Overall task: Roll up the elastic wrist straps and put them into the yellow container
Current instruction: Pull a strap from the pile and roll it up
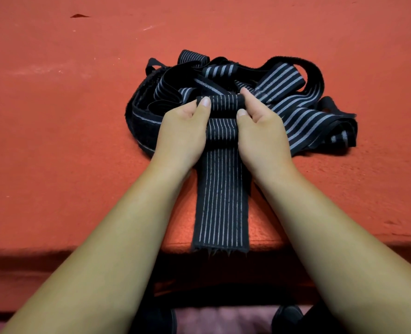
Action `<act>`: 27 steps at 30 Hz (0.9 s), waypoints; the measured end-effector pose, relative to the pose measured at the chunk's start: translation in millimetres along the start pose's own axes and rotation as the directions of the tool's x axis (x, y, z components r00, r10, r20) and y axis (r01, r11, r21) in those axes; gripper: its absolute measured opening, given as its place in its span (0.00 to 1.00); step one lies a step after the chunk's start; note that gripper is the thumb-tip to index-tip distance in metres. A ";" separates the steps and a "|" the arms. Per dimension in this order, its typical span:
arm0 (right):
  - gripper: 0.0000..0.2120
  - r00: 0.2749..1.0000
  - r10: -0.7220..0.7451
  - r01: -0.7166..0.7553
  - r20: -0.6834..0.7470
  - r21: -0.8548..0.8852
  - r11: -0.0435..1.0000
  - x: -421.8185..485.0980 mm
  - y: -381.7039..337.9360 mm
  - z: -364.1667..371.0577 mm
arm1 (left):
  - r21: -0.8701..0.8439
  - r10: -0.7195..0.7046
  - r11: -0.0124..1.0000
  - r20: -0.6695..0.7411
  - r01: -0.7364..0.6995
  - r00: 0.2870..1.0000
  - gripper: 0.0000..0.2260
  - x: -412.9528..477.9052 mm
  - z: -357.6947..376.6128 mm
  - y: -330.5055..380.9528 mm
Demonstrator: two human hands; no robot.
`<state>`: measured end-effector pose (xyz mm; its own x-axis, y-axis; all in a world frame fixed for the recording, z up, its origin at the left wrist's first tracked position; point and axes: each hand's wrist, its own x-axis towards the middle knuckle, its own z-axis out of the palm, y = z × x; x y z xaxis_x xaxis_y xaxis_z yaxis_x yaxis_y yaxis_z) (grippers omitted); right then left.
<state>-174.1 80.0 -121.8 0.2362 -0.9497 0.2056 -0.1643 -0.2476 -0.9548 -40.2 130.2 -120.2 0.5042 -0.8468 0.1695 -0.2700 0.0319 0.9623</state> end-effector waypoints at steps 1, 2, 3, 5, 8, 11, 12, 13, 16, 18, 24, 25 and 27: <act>0.24 1.000 0.006 -0.006 0.007 -0.001 1.000 0.1 0.1 0.2 | 0.003 0.011 1.000 -0.010 -0.010 1.000 0.18 1.0 -1.4 -1.2; 0.24 1.000 0.008 -0.008 0.015 0.000 1.000 0.3 -0.8 0.2 | 0.002 0.024 1.000 -0.021 -0.024 1.000 0.17 1.8 -2.4 -2.5; 0.24 1.000 0.009 -0.009 0.021 0.001 1.000 0.4 -1.5 -0.1 | -0.014 0.039 0.999 -0.028 -0.039 0.999 0.15 1.9 -2.9 -3.0; 0.23 1.000 0.012 -0.012 0.029 0.004 1.000 -0.7 -5.1 -0.5 | -0.102 0.055 0.993 -0.031 -0.058 0.998 0.11 2.0 -1.8 -3.4; 0.16 0.999 0.048 -0.048 0.021 0.026 0.999 -1.6 -10.5 -3.1 | -0.210 0.051 0.976 -0.030 -0.056 0.998 0.11 3.2 1.4 -4.8; 0.24 0.997 0.074 -0.074 -0.023 -0.002 0.997 0.8 -10.8 -6.8 | -0.227 0.074 0.971 0.003 -0.071 0.997 0.13 4.1 3.7 -6.1; 0.24 0.997 0.077 -0.078 -0.032 -0.024 0.997 1.6 -10.1 -8.8 | -0.234 0.077 0.970 0.018 -0.071 0.997 0.14 4.7 3.7 -6.0; 0.22 0.996 0.083 -0.084 -0.029 -0.033 0.996 1.6 -10.4 -10.9 | -0.241 0.077 0.968 0.031 -0.067 0.997 0.14 5.3 3.0 -5.5; 0.15 0.997 0.070 -0.070 -0.015 0.002 0.998 3.4 -10.3 -15.5 | -0.239 0.054 0.970 0.050 -0.040 0.997 0.15 6.5 1.6 -5.2; 0.12 0.998 0.056 -0.054 -0.033 0.047 0.997 4.9 -7.8 -16.1 | -0.216 0.033 0.976 0.053 -0.021 0.998 0.13 6.0 1.3 -5.8; 0.13 0.998 0.035 -0.025 -0.054 0.174 0.984 9.5 -0.2 -14.4 | -0.156 -0.048 0.986 0.077 0.060 0.996 0.13 4.6 1.1 -5.1; 0.15 0.998 0.021 -0.012 -0.055 0.170 0.985 8.9 0.1 -13.9 | -0.149 -0.047 0.987 0.089 0.060 0.995 0.13 4.2 1.1 -4.7; 0.17 0.998 0.002 0.008 -0.065 0.160 0.987 6.4 0.5 -12.2 | -0.147 -0.048 0.987 0.124 0.066 0.991 0.13 3.6 1.9 -3.8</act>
<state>-184.3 71.4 -118.4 0.1728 -0.9608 0.2170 -0.0068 -0.2214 -0.9752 -39.0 126.0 -123.6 0.4110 -0.9066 0.0957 -0.1126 0.0537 0.9922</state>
